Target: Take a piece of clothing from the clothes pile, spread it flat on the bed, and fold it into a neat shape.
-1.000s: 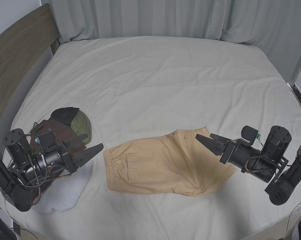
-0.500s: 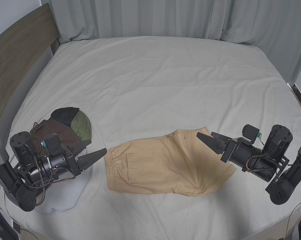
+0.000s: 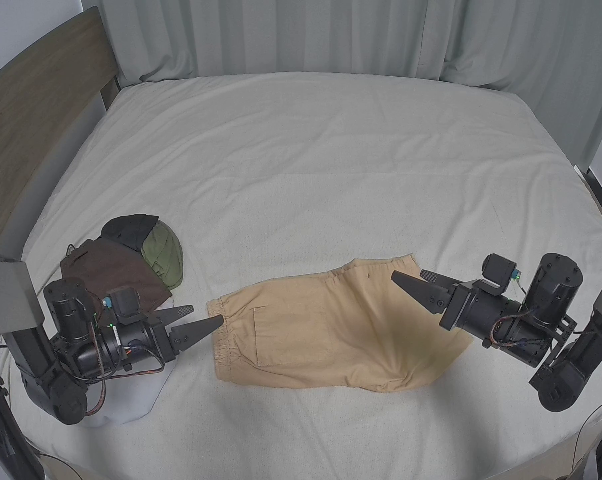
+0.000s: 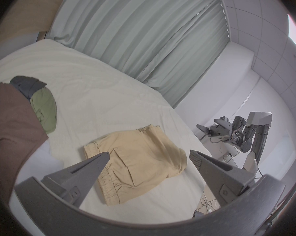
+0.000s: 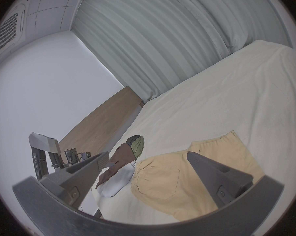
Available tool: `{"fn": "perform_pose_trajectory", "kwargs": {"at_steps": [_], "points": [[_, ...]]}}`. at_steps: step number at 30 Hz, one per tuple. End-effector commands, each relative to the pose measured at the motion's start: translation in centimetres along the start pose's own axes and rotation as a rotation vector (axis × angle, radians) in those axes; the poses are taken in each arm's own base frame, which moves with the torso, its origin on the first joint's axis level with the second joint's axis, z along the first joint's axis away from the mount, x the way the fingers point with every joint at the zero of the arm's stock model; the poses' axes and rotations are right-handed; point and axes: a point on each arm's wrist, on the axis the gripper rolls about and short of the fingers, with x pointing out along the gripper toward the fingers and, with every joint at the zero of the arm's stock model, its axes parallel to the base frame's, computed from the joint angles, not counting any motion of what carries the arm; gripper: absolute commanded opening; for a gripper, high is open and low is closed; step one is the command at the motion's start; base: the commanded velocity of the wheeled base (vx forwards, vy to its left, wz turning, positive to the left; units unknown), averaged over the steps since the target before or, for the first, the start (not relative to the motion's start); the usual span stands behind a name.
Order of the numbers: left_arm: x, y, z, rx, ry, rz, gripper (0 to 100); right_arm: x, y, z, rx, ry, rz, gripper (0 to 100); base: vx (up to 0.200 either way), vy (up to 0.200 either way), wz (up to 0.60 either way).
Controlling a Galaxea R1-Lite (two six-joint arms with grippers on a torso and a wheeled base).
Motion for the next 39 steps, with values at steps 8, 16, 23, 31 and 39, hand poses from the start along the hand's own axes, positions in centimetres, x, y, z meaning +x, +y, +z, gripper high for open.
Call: {"fn": "perform_pose_trajectory", "kwargs": {"at_steps": [8,16,23,31,39], "points": [[1.6,1.7,-2.3,-0.064,0.063,0.062,100,0.1,-0.2,-0.4,0.005,0.015,-0.007,100,0.000,0.000,0.00],[3.1,2.6,-3.1,-0.148,0.058,0.125,100,0.2,-0.3,-0.6,0.007,0.021,-0.008,100,0.000,0.000,0.00],[4.0,3.6,-4.2,-0.194,0.069,0.171,100,0.2,-0.4,-0.7,0.011,0.027,-0.013,100,0.000,0.000,0.00],[4.8,5.1,-5.6,-0.216,0.087,0.222,100,0.2,-0.4,-0.9,0.013,0.034,-0.015,100,0.000,0.000,0.00],[5.4,5.8,-6.9,-0.250,0.114,0.231,100,0.2,-0.5,-1.1,0.015,0.042,-0.016,100,0.000,0.000,0.00]]}}
